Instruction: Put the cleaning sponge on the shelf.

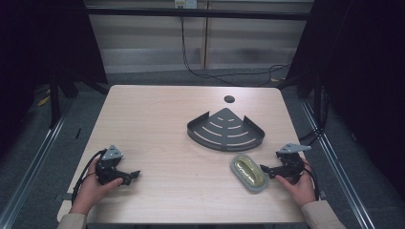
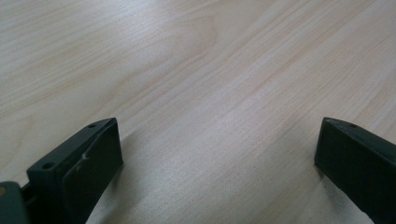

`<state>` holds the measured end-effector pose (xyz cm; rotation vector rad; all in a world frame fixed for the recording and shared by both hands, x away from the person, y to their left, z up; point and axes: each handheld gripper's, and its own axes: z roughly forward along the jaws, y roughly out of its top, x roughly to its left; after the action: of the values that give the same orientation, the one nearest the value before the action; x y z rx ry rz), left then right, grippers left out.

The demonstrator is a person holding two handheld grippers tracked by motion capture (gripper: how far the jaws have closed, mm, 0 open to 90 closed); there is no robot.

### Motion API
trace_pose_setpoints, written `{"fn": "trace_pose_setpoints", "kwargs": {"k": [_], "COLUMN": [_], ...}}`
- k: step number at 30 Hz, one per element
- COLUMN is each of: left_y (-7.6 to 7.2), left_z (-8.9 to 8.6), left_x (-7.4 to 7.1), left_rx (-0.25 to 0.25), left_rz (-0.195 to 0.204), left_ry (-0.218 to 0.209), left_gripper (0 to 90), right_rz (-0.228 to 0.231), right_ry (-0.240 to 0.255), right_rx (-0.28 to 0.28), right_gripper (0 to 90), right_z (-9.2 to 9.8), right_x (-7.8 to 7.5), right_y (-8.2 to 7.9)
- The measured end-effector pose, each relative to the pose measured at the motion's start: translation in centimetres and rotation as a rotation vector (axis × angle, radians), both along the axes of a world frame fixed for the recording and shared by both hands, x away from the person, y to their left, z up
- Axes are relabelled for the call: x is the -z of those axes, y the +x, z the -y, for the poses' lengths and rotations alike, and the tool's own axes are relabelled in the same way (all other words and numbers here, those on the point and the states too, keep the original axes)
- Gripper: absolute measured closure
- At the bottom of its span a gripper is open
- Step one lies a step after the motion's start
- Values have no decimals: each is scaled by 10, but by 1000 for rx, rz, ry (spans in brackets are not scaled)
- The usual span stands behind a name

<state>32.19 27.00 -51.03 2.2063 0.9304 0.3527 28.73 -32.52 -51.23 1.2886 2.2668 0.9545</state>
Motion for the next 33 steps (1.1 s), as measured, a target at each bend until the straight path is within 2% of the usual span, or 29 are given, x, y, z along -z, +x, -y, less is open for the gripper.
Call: {"fn": "trace_pose_setpoints", "kwargs": {"k": [3, 9, 10, 11, 12, 13, 15, 16, 17, 18, 19, 20, 21, 22, 24, 26, 27, 33], "left_y": [0, 1, 1, 1, 1, 1, 0, 0, 0, 0, 0, 0, 0, 0, 0, 0, 0, 0], "left_z": [0, 0, 0, 0, 0, 0, 0, 0, 0, 0, 0, 0, 0, 0, 0, 0, 0, 0], "left_x": [0, 0, 0, 0, 0, 0, 0, 0, 0, 0, 0, 0, 0, 0, 0, 0, 0, 0], "left_rx": [3, 5, 6, 6, 6, 6, 5, 4, 5, 6, 6, 5, 5, 4, 4, 4, 5, 5], "left_rz": [1, 1, 1, 1, 2, 2, 2, 2, 2, 2, 2, 2, 2, 1, 1, 1, 2, 1], "left_ry": [2, 0, 0, 1, 1, 1, 4, 3, 3, 0, 0, 3, 3, 3, 3, 3, 3, 0], "left_gripper": [0, 0, 0, 0, 0, 0, 0, 0, 0, 0, 0, 0, 0, 0, 0, 0, 0, 0], "right_rz": [0, -16, -41, -70, -108, -108, -169, -222, -222, -281, -281, -315, -315, -325, -347, -348, -355, -365], "right_ry": [0, -4, -16, -35, -32, -32, -18, -6, -6, -3, -3, -26, -26, -80, -80, -87, -94, -117], "right_rx": [3, 42, 42, 37, 34, 34, 59, 60, 60, 74, 74, 83, 83, 73, 84, 76, 80, 69], "right_gripper": [84, 90, 105, 161, 217, 217, 225, 236, 236, 245, 245, 248, 248, 248, 248, 248, 250, 256], "right_z": [0, -3, -4, -4, -4, -4, -5, -6, -6, -6, -6, -8, -8, -8, -9, -8, -9, -14], "right_x": [0, -1, -4, -8, -13, -13, -18, -22, -22, -28, -28, -36, -36, -45, -54, -57, -65, -78], "right_y": [0, -1, 0, 2, 3, 3, 7, 13, 13, 18, 18, 22, 22, 26, 28, 29, 31, 33]}}
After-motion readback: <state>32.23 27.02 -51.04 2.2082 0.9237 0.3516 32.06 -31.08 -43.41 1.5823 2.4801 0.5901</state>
